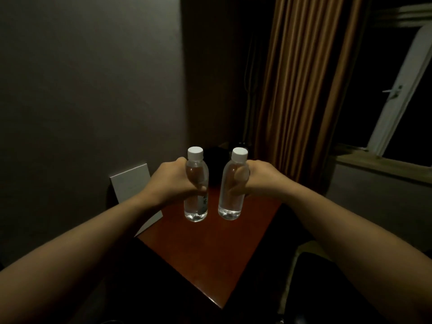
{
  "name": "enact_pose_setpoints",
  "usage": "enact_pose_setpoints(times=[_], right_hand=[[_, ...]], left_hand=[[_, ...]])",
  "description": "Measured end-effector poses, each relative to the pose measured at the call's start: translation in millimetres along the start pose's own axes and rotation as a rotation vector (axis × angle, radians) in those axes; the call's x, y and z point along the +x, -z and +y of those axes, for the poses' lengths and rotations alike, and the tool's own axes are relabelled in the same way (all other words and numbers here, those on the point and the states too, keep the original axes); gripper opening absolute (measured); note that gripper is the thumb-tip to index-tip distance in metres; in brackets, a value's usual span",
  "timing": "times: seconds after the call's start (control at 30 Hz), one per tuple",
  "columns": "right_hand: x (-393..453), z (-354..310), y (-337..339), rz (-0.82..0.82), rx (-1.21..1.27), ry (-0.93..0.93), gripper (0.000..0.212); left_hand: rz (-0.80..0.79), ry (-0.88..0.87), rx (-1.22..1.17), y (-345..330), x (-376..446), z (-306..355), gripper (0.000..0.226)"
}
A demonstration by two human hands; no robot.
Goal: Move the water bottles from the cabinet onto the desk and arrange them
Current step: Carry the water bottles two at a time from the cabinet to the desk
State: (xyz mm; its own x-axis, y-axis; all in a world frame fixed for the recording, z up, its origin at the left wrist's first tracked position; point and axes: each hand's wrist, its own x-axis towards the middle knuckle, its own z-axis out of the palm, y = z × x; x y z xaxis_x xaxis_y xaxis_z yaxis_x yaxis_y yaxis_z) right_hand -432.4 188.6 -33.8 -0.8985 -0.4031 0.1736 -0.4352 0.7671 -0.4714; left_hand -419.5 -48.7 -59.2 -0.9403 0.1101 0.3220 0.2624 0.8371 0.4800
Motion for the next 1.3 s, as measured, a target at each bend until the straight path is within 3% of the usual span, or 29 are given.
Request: enact_pose_setpoints(times=[0.33, 0.73, 1.03, 1.3], right_hand=[[175.0, 71.9, -24.5, -0.09, 0.087, 0.068, 0.042], [356.7, 133.3, -101.3, -0.295, 0.146, 0.216, 0.047], [480.2, 178.4, -189.4, -0.472, 0.158, 0.277, 0.065], [545.2, 213.1, -291.2, -0.614, 0.163, 0.226, 0.068]], left_hand=[[0.066, 0.229, -0.015, -30.1, 135.6, -61.5, 0.07], [0.238, 0.586, 0.028, -94.2, 223.5, -148.3, 0.066], [0.315, 0.908, 0.004, -165.7, 280.1, -235.1, 0.069], [0.313, 1.132, 0.014, -241.9, 293.5, -315.1, 0.065]])
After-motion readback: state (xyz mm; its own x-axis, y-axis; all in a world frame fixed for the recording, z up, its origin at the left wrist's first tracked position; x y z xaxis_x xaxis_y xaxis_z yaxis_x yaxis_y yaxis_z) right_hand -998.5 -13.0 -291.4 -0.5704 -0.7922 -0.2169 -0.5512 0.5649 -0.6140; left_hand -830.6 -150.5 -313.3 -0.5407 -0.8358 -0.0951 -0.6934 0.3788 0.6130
